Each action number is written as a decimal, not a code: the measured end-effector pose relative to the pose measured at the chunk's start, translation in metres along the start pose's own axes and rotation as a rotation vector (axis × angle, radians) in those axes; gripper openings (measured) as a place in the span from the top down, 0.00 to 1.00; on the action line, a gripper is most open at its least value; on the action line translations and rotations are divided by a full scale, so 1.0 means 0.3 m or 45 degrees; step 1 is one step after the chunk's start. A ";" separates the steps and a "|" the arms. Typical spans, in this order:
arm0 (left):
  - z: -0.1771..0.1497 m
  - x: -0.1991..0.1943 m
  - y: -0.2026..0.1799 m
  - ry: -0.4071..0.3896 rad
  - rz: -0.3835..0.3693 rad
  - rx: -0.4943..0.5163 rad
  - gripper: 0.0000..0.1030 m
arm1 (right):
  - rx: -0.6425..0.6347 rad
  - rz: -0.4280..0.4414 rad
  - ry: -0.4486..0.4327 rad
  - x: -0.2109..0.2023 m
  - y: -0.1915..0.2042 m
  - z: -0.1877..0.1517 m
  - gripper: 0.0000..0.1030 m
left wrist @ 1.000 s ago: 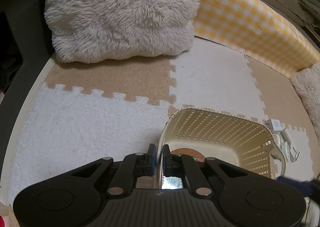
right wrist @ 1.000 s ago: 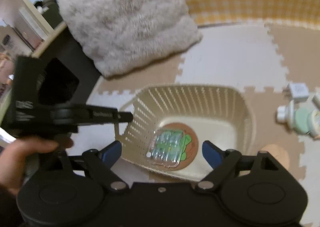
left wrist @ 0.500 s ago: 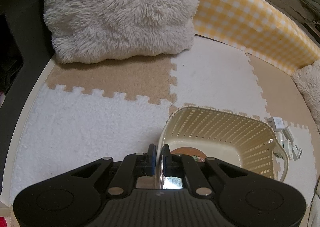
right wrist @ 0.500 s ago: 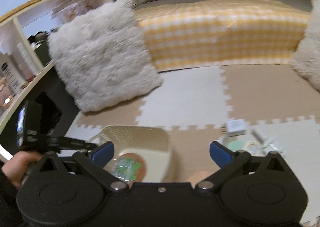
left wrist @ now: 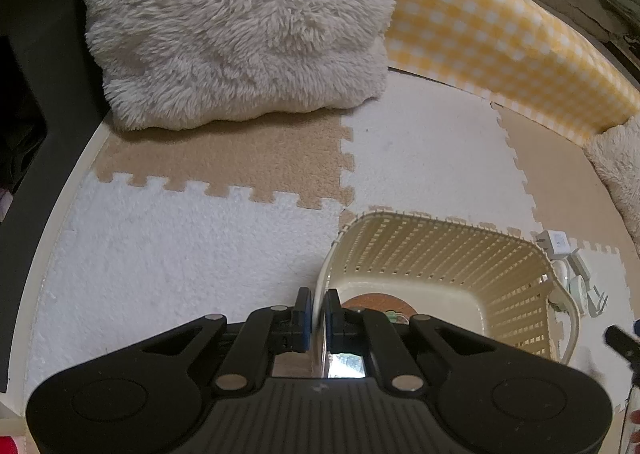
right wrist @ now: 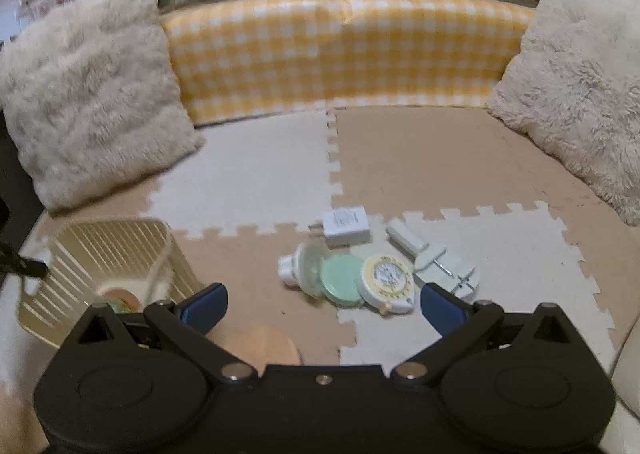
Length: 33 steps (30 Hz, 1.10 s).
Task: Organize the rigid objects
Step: 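Grasp the round wooden coaster with the right tool and lift it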
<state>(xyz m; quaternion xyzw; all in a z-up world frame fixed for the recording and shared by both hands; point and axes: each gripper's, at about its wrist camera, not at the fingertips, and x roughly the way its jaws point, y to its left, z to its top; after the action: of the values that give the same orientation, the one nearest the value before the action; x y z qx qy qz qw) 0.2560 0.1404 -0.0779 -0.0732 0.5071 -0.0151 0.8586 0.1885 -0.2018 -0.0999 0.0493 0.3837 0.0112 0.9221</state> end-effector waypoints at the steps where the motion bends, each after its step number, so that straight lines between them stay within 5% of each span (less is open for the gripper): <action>1: 0.000 0.000 0.000 0.000 -0.001 -0.001 0.94 | -0.008 -0.001 0.011 0.012 0.005 -0.010 0.00; 21: -0.003 0.000 -0.004 0.000 0.000 0.000 0.94 | -0.204 0.129 0.255 0.192 0.117 -0.149 0.01; 33: -0.006 0.002 -0.006 0.006 0.004 0.007 0.93 | -0.249 0.216 0.210 0.203 0.140 -0.152 0.33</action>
<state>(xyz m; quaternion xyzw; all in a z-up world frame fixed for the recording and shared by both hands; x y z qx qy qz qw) 0.2548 0.1383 -0.0790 -0.0701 0.5092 -0.0152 0.8577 0.1998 -0.1529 -0.1706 -0.0098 0.4498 0.1303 0.8835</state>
